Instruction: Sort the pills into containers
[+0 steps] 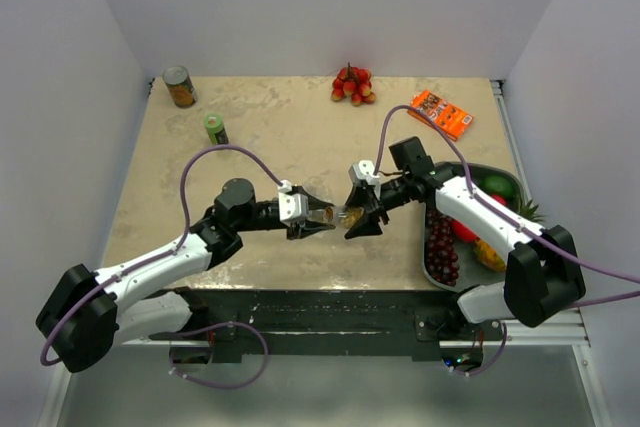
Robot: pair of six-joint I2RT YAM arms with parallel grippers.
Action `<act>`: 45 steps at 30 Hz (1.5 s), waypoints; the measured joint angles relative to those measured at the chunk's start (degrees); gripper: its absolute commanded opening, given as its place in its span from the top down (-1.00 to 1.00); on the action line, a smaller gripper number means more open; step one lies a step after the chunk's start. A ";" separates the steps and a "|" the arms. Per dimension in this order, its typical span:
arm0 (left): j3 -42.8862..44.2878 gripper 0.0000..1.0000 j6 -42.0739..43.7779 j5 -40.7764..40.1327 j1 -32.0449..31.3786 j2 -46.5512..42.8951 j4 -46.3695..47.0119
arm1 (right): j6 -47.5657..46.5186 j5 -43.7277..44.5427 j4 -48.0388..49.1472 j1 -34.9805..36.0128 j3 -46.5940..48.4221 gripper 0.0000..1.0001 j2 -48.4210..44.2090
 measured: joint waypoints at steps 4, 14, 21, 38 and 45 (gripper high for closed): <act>0.00 1.00 -1.86 -0.31 -0.04 -0.02 -0.04 | 0.39 0.09 -0.07 0.02 -0.02 1.00 0.02; 3.85 1.00 -36.65 -13.22 -0.11 0.24 -9.60 | 6.69 4.42 5.66 0.20 -0.74 1.00 -0.11; 5.42 0.74 -75.12 -20.39 -0.17 2.99 -16.96 | 9.79 8.72 7.32 0.20 -2.12 1.00 -0.35; 2.62 -0.99 -45.38 -17.27 1.55 -12.63 -20.13 | 10.29 9.22 9.44 0.17 -2.23 1.00 -0.39; -5.97 -0.99 -4.85 -6.67 1.36 -16.92 -16.28 | 5.31 7.37 6.47 0.17 -2.23 1.00 -0.39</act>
